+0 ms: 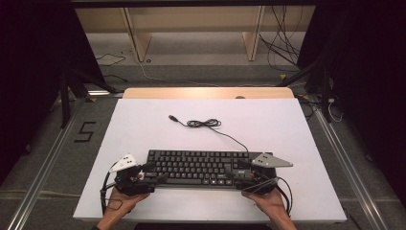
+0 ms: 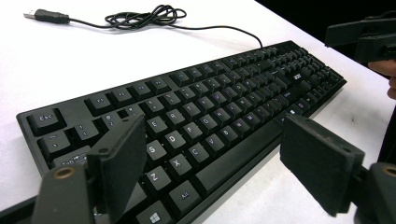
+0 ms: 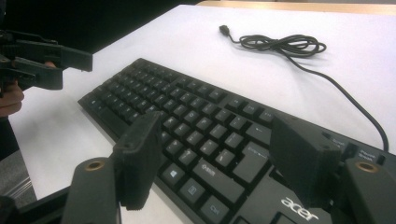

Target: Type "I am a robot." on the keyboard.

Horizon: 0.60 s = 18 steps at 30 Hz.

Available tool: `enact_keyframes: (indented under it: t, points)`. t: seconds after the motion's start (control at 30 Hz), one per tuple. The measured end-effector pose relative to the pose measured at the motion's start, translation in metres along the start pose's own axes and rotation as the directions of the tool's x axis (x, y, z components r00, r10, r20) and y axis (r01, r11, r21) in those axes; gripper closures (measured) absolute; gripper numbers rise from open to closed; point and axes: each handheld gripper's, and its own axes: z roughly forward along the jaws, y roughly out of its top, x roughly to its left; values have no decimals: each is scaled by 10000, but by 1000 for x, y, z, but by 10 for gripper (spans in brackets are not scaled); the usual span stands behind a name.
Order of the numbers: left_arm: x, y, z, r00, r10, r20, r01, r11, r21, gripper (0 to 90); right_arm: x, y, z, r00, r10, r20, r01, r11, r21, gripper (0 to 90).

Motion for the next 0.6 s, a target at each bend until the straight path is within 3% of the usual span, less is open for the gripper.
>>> enact_keyframes:
  t: [0.6]
  points:
    - [1,0,-1,10000,-24,-66,24,10000,3,230,6,14,24,9997,-15,-233,19,9999,163,392]
